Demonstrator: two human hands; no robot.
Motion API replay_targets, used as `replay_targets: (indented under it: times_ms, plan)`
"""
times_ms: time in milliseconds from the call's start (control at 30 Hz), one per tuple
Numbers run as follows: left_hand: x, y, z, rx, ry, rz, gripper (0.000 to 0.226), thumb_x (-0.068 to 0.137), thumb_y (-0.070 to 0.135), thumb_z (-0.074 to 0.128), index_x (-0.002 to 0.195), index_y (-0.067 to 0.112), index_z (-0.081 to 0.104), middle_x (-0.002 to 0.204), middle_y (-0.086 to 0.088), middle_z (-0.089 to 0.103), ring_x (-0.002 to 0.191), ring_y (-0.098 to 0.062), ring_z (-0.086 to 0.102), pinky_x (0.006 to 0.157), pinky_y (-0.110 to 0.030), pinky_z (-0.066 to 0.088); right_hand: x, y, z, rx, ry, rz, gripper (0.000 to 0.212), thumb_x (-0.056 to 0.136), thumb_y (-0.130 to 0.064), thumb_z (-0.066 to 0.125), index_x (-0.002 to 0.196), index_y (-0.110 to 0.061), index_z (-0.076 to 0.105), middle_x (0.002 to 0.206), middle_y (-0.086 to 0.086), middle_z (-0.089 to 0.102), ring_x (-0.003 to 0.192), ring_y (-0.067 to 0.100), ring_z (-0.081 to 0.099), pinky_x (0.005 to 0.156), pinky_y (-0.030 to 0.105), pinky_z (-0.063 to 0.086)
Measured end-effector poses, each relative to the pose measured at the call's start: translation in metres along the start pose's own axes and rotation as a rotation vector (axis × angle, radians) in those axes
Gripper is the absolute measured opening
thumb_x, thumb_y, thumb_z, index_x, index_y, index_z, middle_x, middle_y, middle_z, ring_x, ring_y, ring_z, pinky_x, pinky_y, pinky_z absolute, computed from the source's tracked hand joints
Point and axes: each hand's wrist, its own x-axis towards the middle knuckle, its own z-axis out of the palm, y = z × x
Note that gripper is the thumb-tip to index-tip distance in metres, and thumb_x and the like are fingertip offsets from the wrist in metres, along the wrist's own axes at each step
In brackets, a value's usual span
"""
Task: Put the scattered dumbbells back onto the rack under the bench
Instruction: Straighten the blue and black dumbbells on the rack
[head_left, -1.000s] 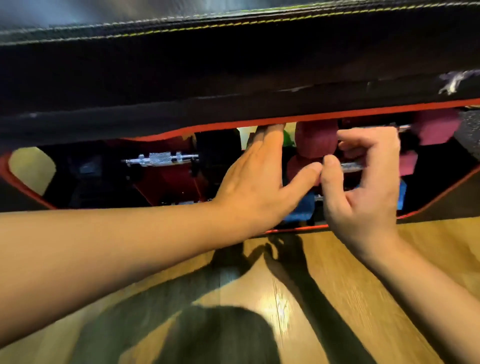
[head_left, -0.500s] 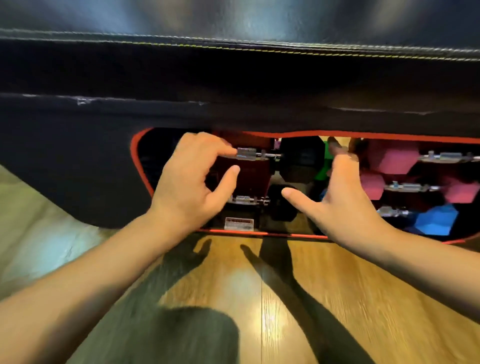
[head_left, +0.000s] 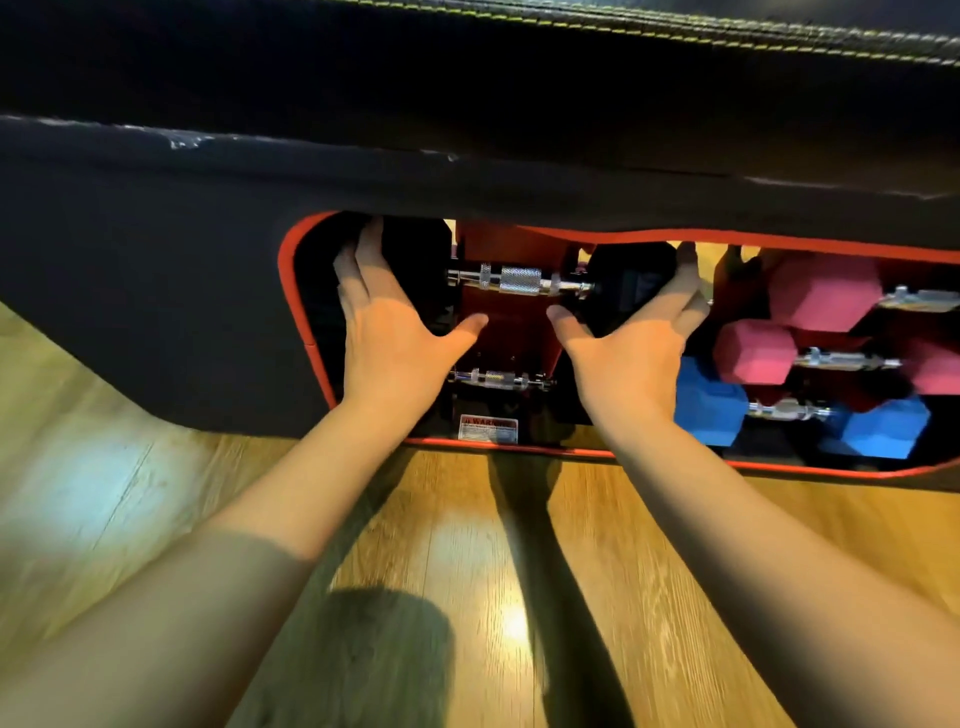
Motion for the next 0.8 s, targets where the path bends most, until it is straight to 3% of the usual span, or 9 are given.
replay_targets:
  times_ms: [133,200,433,533,800]
  plan:
    - [0.0044,-0.0053,0.0038,-0.064,0.044,0.004,0.104,0.075,0.046,0.079,0.152,0.009,0.021,0.156,-0.025,0.014,0.147,-0.036,0.023,0.118,-0.045,0.031,0.0024,0.0031,0.0039,0.034,0.031,-0.040,0.112,0.073,-0.049,0.082,0.155,-0.011,0.015,0.154,0.018,0.019,0.135,0.042,0.037,0.101,0.049,0.049]
    - [0.0063,-0.0085,0.0065,-0.071,0.059,0.009,0.105,0.075,0.047,0.078,0.153,0.014,0.016,0.156,-0.023,0.015,0.146,-0.035,0.025,0.117,-0.044,0.033,0.0026,0.0048,0.0058,0.034,0.051,-0.059,0.110,0.073,-0.048,0.082,0.154,-0.009,0.017,0.153,0.019,0.021,0.133,0.043,0.038,0.100,0.050,0.049]
    - [0.0071,-0.0095,0.0091,-0.102,0.102,0.018,0.104,0.073,0.042,0.080,0.151,0.011,0.018,0.154,-0.019,0.020,0.144,-0.033,0.027,0.119,-0.039,0.030,0.0042,0.0075,0.0077,-0.011,0.040,-0.053,0.108,0.075,-0.056,0.077,0.152,-0.004,0.020,0.151,0.020,0.020,0.128,0.042,0.040,0.098,0.049,0.050]
    - [0.0066,-0.0091,0.0086,-0.093,0.095,0.002,0.104,0.075,0.040,0.080,0.152,0.013,0.017,0.156,-0.018,0.016,0.147,-0.031,0.020,0.117,-0.027,0.022,0.0034,0.0062,0.0068,0.022,0.052,-0.061,0.107,0.076,-0.051,0.079,0.152,-0.007,0.017,0.151,0.018,0.020,0.128,0.043,0.040,0.095,0.051,0.051]
    - [0.0067,-0.0067,0.0085,-0.081,0.078,-0.030,0.109,0.074,0.042,0.080,0.154,0.010,0.013,0.157,-0.022,0.013,0.147,-0.033,0.021,0.120,-0.034,0.026,0.0038,0.0061,0.0089,-0.027,0.019,-0.021,0.109,0.076,-0.059,0.074,0.150,0.000,0.020,0.151,0.016,0.016,0.127,0.038,0.040,0.093,0.050,0.052]
